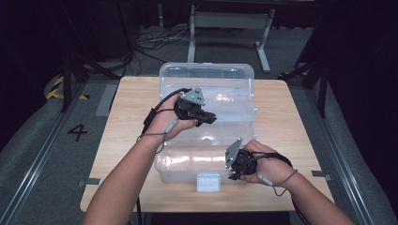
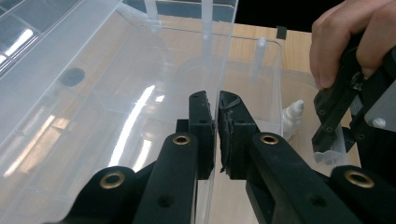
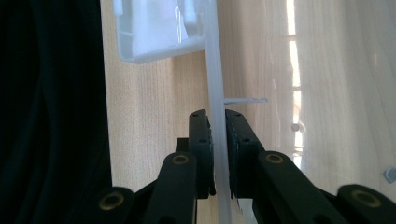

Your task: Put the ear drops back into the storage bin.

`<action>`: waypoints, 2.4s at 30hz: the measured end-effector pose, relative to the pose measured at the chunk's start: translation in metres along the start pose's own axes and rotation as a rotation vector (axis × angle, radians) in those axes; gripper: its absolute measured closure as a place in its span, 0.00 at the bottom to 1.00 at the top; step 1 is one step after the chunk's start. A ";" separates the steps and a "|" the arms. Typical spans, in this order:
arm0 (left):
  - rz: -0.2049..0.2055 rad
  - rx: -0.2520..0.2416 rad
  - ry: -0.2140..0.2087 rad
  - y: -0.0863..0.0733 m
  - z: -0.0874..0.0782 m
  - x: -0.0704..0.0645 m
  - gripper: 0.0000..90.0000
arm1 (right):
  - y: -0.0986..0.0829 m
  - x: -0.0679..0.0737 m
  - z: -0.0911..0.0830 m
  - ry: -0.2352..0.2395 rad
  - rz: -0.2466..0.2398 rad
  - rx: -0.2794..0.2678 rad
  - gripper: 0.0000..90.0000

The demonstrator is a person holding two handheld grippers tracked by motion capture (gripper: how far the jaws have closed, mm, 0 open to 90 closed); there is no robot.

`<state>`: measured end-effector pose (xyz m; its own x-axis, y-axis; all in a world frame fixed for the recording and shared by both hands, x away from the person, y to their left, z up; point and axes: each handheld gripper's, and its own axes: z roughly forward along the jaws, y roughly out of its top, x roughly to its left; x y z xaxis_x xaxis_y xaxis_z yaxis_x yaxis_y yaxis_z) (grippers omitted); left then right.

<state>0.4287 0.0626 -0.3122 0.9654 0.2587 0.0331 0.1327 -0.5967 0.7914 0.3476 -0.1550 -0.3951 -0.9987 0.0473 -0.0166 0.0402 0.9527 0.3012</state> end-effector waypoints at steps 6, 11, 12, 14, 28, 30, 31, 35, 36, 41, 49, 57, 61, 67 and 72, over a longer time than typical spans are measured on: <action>0.009 0.005 0.012 0.000 -0.001 -0.007 0.94 | -0.001 0.001 0.000 -0.001 0.005 -0.004 0.91; 0.013 0.003 0.014 -0.003 -0.002 -0.013 0.94 | -0.002 0.001 0.000 -0.010 0.000 -0.013 0.90; 0.016 0.003 0.015 -0.003 -0.002 -0.014 0.94 | -0.002 0.002 0.000 -0.010 0.005 -0.012 0.90; 0.012 0.002 0.011 -0.004 -0.002 -0.016 0.94 | -0.002 0.002 0.000 -0.010 0.007 -0.015 0.90; 0.017 0.014 -0.001 -0.006 -0.003 -0.027 0.94 | -0.002 0.006 0.000 -0.036 0.007 -0.012 0.90; 0.023 0.017 -0.003 -0.007 -0.003 -0.029 0.94 | -0.002 0.006 0.000 -0.036 0.006 -0.011 0.88; 0.023 0.017 -0.003 -0.007 -0.003 -0.029 0.94 | -0.002 0.006 0.000 -0.036 0.002 -0.012 0.88; 0.016 0.018 -0.011 -0.009 -0.004 -0.034 0.94 | -0.001 0.009 0.000 -0.053 0.003 -0.001 0.88; 0.013 0.018 -0.011 -0.010 -0.004 -0.035 0.94 | -0.001 0.009 0.001 -0.058 0.002 -0.004 0.88; 0.012 0.012 -0.008 -0.012 -0.003 -0.040 0.94 | -0.001 0.011 0.001 -0.073 0.001 -0.001 0.88; 0.013 0.015 -0.015 -0.016 -0.003 -0.046 0.94 | -0.001 0.013 0.000 -0.093 0.008 0.004 0.88; 0.001 0.019 -0.033 -0.019 -0.001 -0.051 0.95 | 0.000 0.015 0.001 -0.119 -0.009 0.005 0.88; 0.005 0.025 -0.036 -0.019 -0.001 -0.052 0.95 | 0.000 0.016 0.001 -0.120 -0.006 0.010 0.87; 0.007 0.032 -0.036 -0.019 -0.001 -0.054 0.95 | 0.000 0.016 0.001 -0.127 -0.009 0.010 0.87; 0.004 0.040 -0.040 -0.020 0.000 -0.056 0.94 | 0.000 0.016 0.001 -0.128 -0.006 0.010 0.87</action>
<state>0.3723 0.0600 -0.3295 0.9740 0.2264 0.0110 0.1373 -0.6277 0.7663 0.3315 -0.1541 -0.3963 -0.9870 0.0791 -0.1400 0.0354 0.9561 0.2909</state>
